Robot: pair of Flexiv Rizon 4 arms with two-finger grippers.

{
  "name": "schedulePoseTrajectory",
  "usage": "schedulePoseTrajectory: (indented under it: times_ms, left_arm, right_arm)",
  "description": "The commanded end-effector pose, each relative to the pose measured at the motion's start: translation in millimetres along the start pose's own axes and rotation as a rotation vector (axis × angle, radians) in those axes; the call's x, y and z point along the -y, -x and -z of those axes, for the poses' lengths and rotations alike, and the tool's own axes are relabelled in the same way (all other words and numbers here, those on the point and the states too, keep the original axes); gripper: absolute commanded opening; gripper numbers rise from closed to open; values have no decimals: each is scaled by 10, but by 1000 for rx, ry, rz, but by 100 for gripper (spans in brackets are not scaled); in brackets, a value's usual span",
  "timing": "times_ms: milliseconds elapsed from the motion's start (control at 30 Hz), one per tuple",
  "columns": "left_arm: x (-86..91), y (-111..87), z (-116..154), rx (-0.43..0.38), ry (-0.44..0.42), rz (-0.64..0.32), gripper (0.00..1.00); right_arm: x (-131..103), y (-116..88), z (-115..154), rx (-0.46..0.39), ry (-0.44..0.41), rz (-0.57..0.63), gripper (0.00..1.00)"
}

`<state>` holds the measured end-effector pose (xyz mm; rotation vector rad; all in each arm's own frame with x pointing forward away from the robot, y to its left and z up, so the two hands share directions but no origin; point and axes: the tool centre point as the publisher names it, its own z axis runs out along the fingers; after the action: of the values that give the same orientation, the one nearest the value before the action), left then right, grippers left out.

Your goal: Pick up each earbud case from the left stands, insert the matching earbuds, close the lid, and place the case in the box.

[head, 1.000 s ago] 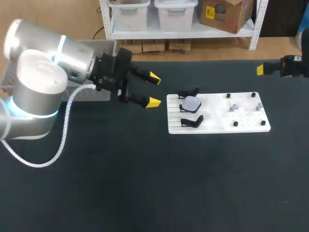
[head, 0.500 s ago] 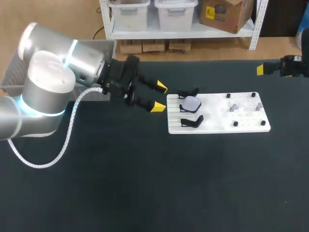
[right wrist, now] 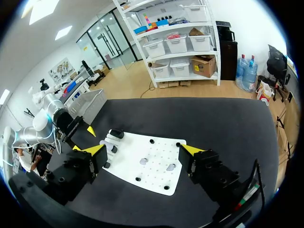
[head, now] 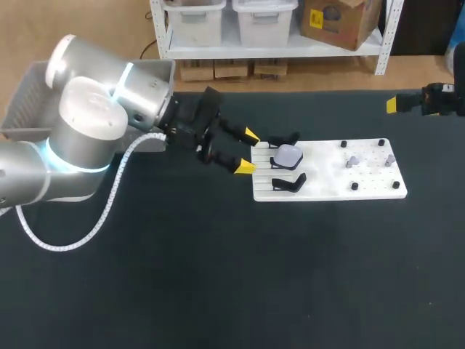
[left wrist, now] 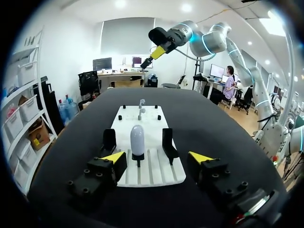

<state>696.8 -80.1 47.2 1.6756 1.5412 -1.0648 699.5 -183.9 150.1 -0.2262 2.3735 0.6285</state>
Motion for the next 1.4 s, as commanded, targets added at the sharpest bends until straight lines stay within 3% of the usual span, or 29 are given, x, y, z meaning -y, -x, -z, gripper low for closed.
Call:
schedulePoseTrajectory:
  times_ms: [33, 67, 133, 533, 867, 967, 1400]
  left_arm:
    - [-143, 24, -87, -8, -36, -3, 76]
    - [-152, 28, -100, -12, -39, -8, 70]
    - [-161, 29, -124, -13, -47, -10, 67]
    - [-156, -30, -217, -5, -54, -3, 74]
    - [-157, -60, -310, 29, -45, 2, 64]
    - [-148, -79, -354, 34, -50, 5, 53]
    - [-228, -70, -409, 29, -41, 7, 50]
  right_arm:
    - [8, -2, 2, 0, 3, 1, 100]
    - [8, -2, 2, 0, 3, 1, 100]
    - [8, -2, 2, 0, 3, 1, 100]
    - [8, -2, 2, 0, 3, 1, 100]
    - [8, -2, 2, 0, 3, 1, 100]
    - [8, -2, 2, 0, 3, 1, 100]
    - [8, -2, 2, 0, 3, 1, 100]
